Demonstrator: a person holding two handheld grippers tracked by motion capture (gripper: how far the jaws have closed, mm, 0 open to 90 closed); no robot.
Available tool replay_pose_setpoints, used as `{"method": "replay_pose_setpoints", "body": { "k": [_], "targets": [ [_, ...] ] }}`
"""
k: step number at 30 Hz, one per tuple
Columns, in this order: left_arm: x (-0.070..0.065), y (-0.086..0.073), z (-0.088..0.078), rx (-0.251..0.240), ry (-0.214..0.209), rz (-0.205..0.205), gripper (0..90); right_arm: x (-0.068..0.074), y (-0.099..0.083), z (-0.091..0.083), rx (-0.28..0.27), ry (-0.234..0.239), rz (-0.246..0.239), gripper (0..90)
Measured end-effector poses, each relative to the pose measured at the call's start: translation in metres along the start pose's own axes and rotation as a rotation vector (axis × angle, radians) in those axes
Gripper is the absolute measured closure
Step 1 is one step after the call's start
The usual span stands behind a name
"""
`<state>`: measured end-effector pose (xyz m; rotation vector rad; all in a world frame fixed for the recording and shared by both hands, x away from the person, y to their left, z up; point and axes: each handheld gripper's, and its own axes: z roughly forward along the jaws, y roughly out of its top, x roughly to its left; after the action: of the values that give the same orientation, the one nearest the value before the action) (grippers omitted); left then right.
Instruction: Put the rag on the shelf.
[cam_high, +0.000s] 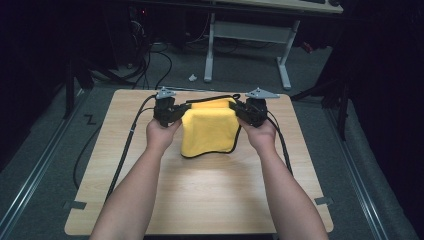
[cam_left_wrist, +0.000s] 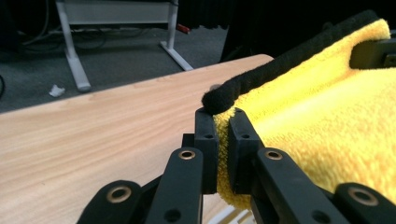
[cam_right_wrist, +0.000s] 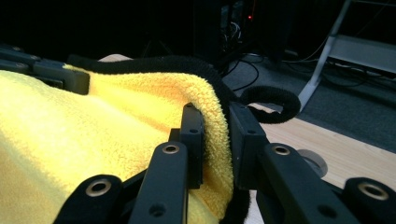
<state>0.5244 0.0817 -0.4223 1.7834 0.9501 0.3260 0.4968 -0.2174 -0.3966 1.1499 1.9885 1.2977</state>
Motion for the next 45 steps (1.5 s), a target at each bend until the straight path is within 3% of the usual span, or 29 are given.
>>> {"method": "replay_pose_setpoints", "body": {
  "k": [20, 30, 33, 38, 45],
  "targets": [
    [0.005, -0.016, 0.006, 0.015, -0.041, -0.045, 84.8, -0.01, -0.007, 0.003, 0.021, 0.073, 0.042, 78.6],
    [0.007, -0.022, 0.009, 0.03, -0.058, -0.069, 84.8, -0.019, -0.011, 0.008, 0.03, 0.121, 0.103, 78.7],
    [0.007, -0.025, 0.012, 0.05, -0.063, -0.06, 84.8, -0.022, -0.013, 0.01, 0.042, 0.136, 0.116, 78.7],
    [0.009, -0.032, 0.014, 0.054, -0.077, -0.083, 84.7, -0.027, -0.021, 0.013, 0.059, 0.153, 0.144, 78.7],
    [0.009, -0.038, 0.016, 0.077, -0.072, -0.08, 84.7, -0.028, -0.038, 0.02, 0.08, 0.15, 0.178, 78.4]
  ]
}}
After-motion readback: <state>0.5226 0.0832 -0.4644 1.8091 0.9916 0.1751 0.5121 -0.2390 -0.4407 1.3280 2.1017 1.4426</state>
